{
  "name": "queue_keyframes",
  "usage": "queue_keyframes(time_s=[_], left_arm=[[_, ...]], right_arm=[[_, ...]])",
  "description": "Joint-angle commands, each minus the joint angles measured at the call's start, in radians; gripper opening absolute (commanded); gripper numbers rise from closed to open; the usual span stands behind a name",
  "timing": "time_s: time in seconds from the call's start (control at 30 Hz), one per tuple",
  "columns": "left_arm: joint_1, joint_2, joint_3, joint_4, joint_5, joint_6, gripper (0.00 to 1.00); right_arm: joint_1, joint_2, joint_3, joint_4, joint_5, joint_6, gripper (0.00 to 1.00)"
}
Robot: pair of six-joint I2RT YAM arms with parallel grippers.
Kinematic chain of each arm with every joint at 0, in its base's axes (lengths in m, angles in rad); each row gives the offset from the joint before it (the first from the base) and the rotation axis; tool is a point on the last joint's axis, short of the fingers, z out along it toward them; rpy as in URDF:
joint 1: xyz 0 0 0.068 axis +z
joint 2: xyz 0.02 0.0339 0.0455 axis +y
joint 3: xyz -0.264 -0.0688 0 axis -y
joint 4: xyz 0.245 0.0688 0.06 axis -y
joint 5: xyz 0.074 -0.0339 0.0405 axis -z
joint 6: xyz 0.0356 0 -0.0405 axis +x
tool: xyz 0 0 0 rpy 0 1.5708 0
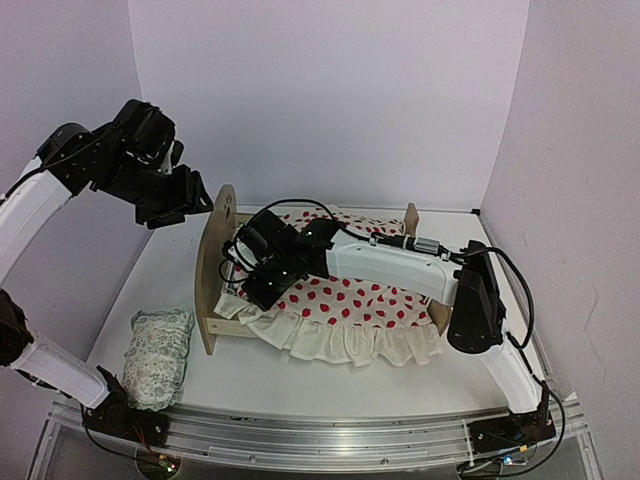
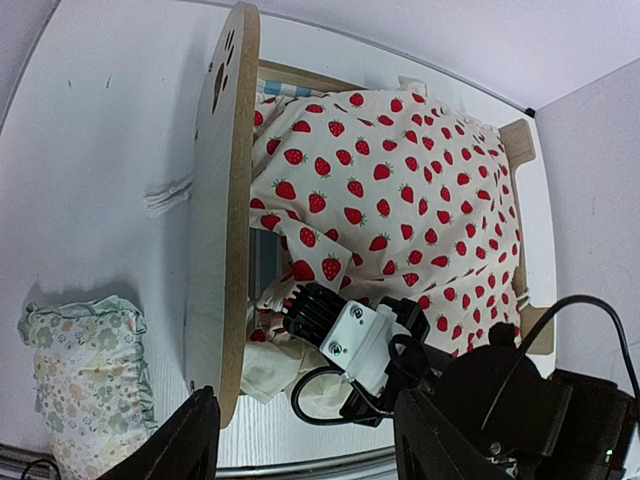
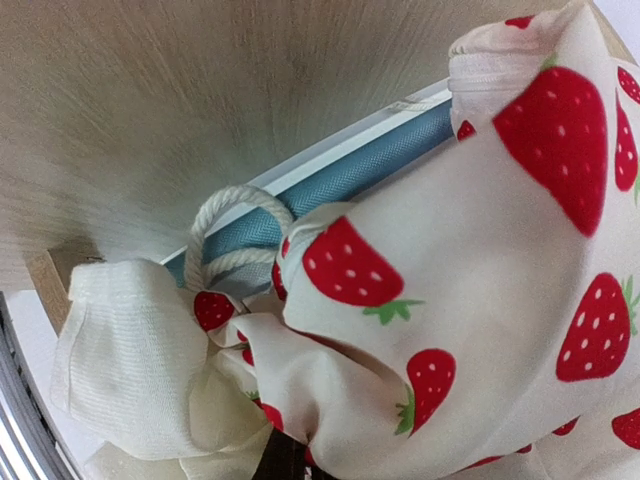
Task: Set up the pet bed
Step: Pick up the left corner of the mattress closest to the robot from the bed frame.
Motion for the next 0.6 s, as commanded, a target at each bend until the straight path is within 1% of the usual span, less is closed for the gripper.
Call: queue_keyframes(time_s=[0.0, 0.1, 0.37, 0.57], left_arm=[[-0.003, -0.039, 0.021, -0.035, 0.061, 0.053, 0.58], [-0.003, -0.047, 0.009, -0.025, 0.077, 0.077, 0.55], [-0.005, -0.066, -0.041, 0.001, 0.123, 0.091, 0.54], [-0.005, -0.123, -0.128, 0.05, 0.181, 0.08, 0.51]], right_arm=[[-0.007, -0.091, 0.07, 0.012, -0.023, -0.018, 0.0], [-0.016, -0.137, 0.072, 0.012, -0.017, -0.001, 0.0], [-0.044, -0.243, 0.029, 0.013, -0.067, 0.115, 0.0], [-0.071, -0.273, 0.004, 0.024, -0.177, 0.206, 0.0]])
